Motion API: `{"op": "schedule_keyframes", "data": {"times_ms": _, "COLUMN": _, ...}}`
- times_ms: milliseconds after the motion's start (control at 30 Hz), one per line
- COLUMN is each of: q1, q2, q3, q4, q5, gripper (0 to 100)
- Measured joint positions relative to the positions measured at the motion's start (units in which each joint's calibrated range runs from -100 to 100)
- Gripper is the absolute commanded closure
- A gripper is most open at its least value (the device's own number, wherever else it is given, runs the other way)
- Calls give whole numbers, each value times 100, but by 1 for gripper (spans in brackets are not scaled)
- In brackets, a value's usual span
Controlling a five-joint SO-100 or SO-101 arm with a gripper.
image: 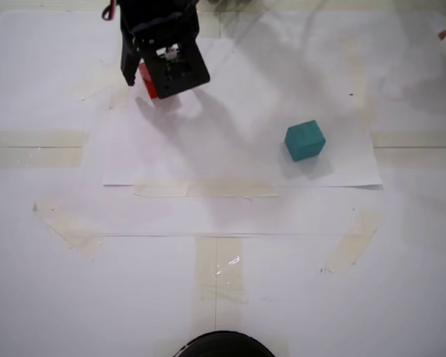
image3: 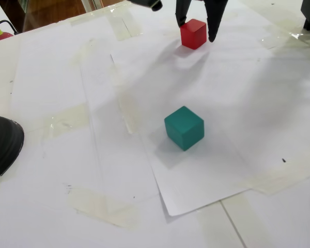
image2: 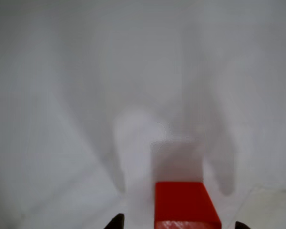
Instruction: Put the red cube on the top of the blue cube.
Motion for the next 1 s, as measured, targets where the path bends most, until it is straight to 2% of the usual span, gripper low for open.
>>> {"op": "schedule_keyframes", "data": {"times_ms": 733, "q1": 102, "q2": 61, "q3": 108, "q4": -187, "q5": -29, "gripper": 83}}
{"op": "schedule_keyframes", "data": {"times_ms": 1000, "q1": 124, "q2": 61, "q3": 172, "q4": -187, "q5": -44, "gripper": 84}}
